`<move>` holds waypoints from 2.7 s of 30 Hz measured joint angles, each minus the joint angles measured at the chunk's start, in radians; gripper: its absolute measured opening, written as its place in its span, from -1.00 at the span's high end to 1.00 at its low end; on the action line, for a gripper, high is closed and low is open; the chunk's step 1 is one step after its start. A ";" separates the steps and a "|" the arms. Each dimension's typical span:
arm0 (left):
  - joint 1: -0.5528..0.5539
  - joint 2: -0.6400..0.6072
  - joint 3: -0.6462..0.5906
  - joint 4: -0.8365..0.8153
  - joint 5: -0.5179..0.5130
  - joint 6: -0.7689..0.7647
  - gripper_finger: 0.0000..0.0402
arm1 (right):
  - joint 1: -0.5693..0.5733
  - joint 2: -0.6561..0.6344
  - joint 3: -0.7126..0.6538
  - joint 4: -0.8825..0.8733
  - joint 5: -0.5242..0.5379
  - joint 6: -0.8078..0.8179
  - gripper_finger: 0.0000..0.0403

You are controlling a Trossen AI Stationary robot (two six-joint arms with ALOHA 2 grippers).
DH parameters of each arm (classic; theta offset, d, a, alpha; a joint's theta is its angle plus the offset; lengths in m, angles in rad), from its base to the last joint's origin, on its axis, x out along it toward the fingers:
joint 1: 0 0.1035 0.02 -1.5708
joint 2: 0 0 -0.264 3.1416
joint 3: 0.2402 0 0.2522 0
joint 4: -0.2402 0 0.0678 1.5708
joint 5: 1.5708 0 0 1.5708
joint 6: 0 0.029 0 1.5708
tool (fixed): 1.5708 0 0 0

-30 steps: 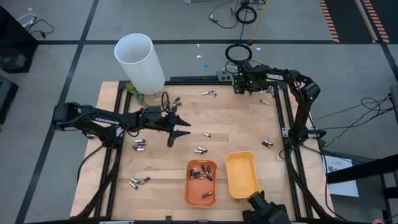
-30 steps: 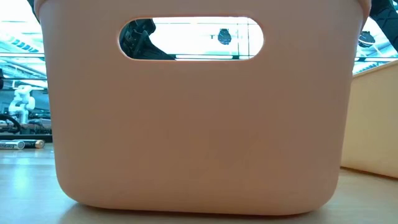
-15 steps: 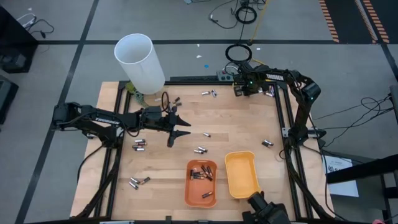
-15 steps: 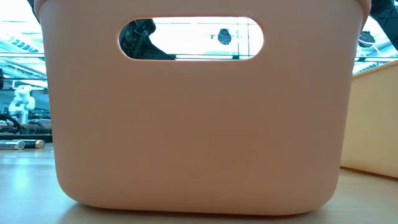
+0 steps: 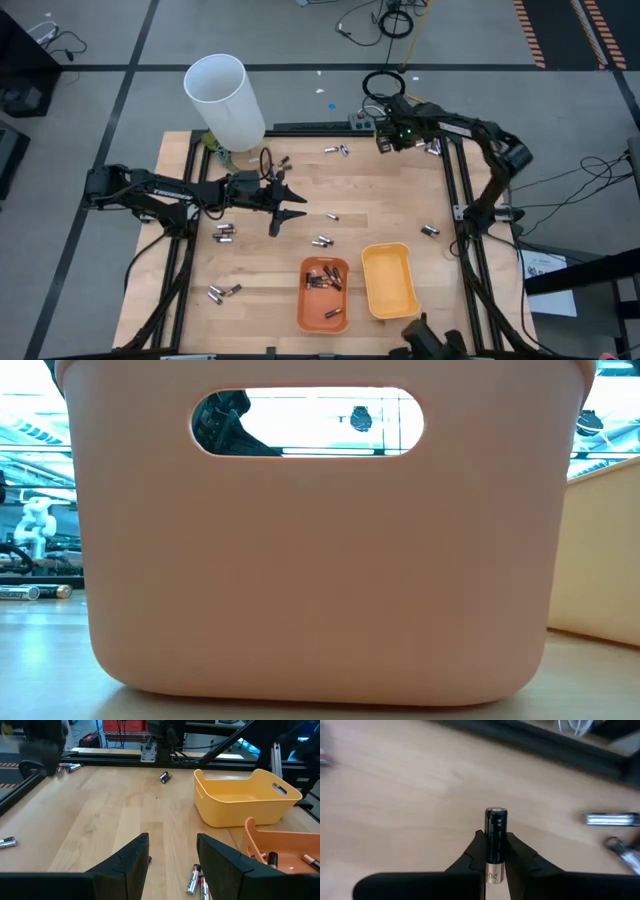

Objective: Sort batteries

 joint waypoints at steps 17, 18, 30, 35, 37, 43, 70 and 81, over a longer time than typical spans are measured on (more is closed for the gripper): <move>0.000 0.000 0.000 0.000 0.000 0.000 0.12 | 0.684 -0.217 0.000 0.181 0.018 0.098 0.89; 0.000 0.000 0.000 0.000 0.000 0.000 0.12 | 0.730 -0.204 0.000 0.217 0.018 0.091 0.89; 0.000 0.000 0.000 0.000 0.000 0.000 0.12 | 1.109 0.020 0.002 0.559 -0.032 -0.070 0.89; 0.000 0.000 0.000 0.000 0.000 0.000 0.12 | 1.150 0.116 0.002 0.635 -0.094 -0.069 0.89; 0.000 0.000 0.000 0.000 0.000 0.000 0.12 | 1.157 0.135 0.002 0.641 -0.098 -0.059 0.89; 0.000 0.000 0.000 -0.001 0.000 0.000 0.12 | 1.157 0.139 0.002 0.644 -0.098 -0.033 0.85; 0.000 0.000 0.000 -0.012 0.000 0.000 0.12 | 1.066 -0.066 0.113 0.314 0.114 -0.185 0.28; 0.000 0.000 0.000 -0.015 0.000 0.000 0.12 | 0.661 -0.220 0.103 -0.307 0.341 -0.161 0.26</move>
